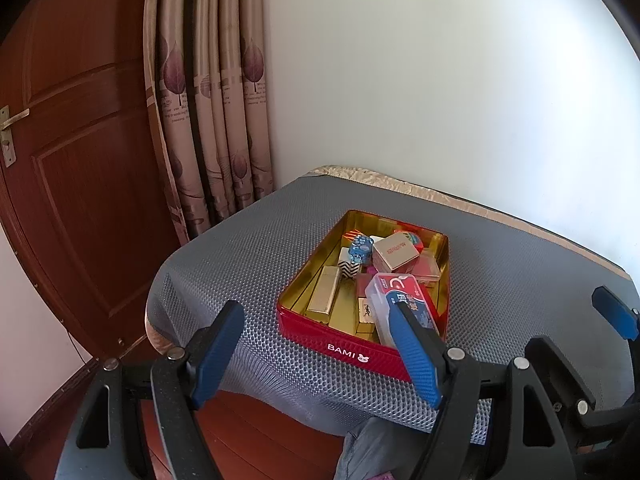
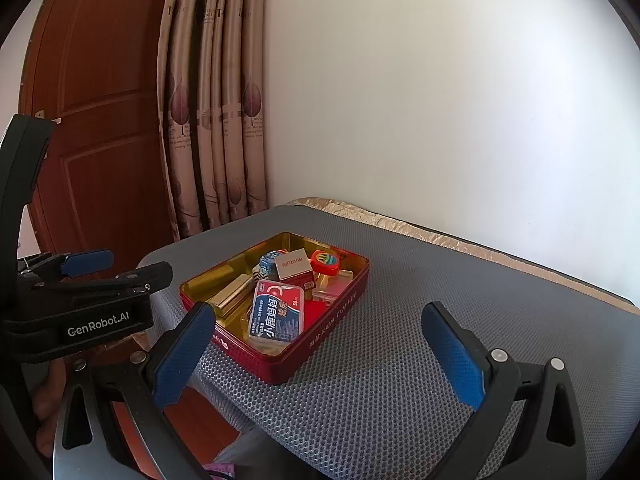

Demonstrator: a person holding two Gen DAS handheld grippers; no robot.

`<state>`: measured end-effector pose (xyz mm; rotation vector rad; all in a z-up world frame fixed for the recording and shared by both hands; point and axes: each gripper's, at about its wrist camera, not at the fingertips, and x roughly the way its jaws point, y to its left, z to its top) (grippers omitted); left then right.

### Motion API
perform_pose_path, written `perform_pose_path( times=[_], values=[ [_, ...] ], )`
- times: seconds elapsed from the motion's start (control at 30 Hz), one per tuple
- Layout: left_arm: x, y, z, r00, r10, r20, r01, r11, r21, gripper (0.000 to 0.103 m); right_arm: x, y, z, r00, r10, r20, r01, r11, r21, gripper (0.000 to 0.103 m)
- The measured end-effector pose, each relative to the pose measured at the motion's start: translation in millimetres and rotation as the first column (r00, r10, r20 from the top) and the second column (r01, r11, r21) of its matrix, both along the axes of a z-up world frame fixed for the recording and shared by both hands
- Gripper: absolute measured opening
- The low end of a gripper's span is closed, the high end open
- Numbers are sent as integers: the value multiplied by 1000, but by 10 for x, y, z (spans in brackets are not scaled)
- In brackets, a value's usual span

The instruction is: Organize rigid objects

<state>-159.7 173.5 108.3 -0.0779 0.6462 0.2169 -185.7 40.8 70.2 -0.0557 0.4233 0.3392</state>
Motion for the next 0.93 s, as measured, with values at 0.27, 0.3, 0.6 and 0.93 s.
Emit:
perform_pose_path(
  times=[0.27,0.3,0.6,0.93],
  values=[
    [23,16,-22,1000,-2,-14,2,1000,-5,77,-27,5,2,1000,-2,-2,2,1000,-2,102],
    [23,17,-23,1000,-2,-15,2,1000,-4,77,-29,1,0,1000,-2,-1,2,1000,-2,102],
    [11,-39,-32,1000,9,9,-10,999,49,77,16,-21,-14,1000,3,-14,-3,1000,5,102],
    [-22,-118,-12,1000,-14,23,11,996,89,77,32,-60,-32,1000,-5,-23,6,1000,12,102]
  ],
)
